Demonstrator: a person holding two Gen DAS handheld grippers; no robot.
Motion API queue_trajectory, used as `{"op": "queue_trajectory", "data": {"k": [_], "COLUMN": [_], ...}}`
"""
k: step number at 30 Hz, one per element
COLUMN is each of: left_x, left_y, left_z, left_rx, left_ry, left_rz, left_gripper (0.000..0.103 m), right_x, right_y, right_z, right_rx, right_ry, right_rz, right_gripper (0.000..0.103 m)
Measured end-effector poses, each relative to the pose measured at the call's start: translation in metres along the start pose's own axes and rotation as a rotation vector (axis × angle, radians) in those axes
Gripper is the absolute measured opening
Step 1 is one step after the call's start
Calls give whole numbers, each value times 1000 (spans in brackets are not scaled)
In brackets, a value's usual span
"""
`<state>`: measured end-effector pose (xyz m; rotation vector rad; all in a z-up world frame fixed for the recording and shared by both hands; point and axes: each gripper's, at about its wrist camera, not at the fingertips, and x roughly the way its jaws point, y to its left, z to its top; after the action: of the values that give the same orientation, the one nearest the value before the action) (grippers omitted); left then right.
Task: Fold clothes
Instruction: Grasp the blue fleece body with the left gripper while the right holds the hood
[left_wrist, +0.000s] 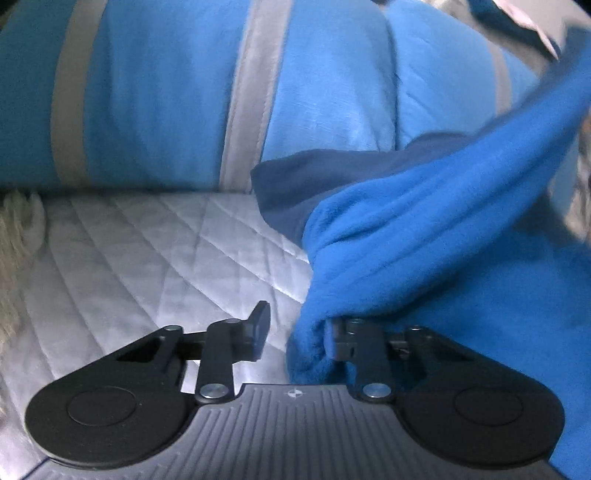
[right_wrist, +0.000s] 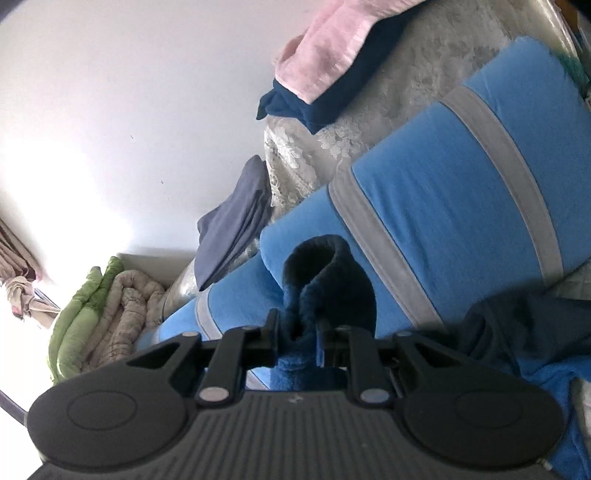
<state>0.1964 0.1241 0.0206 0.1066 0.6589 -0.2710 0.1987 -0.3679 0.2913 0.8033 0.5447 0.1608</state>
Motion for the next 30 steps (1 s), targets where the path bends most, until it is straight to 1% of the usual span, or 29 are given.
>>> {"op": "queue_trajectory", "data": {"k": [1,2,4,5,6,7,8,11,14,16,18,19,20,21,22,24,25,27,29,30], "left_x": [0,0,-2,-3,-3,-2,-2,0,-2,-3,-4,-4,-5,-6,-8,-16,-20,-30,-40,-43], "left_y": [-7,-19,-46,-56,-65,-72,-77,-82,-81,-80,-78,-78,-77,-76,-76,-73,-71,-72,-74,-75], "left_z": [-1,-6,-23,-33,-43,-53,-58,-67,-65,-63,-59,-57,-54,-52,-48,-40,-36,-34,-33,-32], "left_rx": [67,181,461,571,671,763,816,896,902,897,885,878,871,862,850,833,831,862,894,907], "left_ry": [-6,-19,-60,-79,-97,-114,-126,-151,-145,-141,-136,-133,-130,-126,-118,-100,-92,-90,-87,-84], "left_rz": [26,65,158,191,225,257,282,317,302,291,282,279,275,274,279,245,223,195,166,137], "left_gripper": [26,26,23,18,14,14,13,12,12,12,15,17,26,38,42,48,48,48,48,48], "right_x": [1,1,-1,-3,-6,-10,-14,-30,-43,-50,-53,-53,-53,-53,-53,-53,-53,-52,-51,-51], "right_y": [3,3,4,2,0,-4,-11,-46,-94,-133,-171,-186,-200,-213,-223,-242,-247,-252,-251,-250], "right_z": [-1,-2,-5,-6,-8,-9,-11,-17,-33,-49,-67,-77,-87,-96,-103,-116,-118,-119,-117,-116], "right_rx": [1,0,-8,-11,-13,-9,-1,56,134,211,292,324,350,375,397,435,444,452,440,432], "right_ry": [-3,-4,-3,-3,-4,-5,-6,-10,8,21,41,55,70,82,91,109,114,119,123,125], "right_rz": [-11,-15,-15,-17,-20,-29,-42,-80,-118,-139,-152,-162,-175,-184,-188,-195,-197,-193,-189,-186], "right_gripper": [18,18,18,18,18,18,17,17,17,17,16,16,16,16,16,16,16,17,17,17]}}
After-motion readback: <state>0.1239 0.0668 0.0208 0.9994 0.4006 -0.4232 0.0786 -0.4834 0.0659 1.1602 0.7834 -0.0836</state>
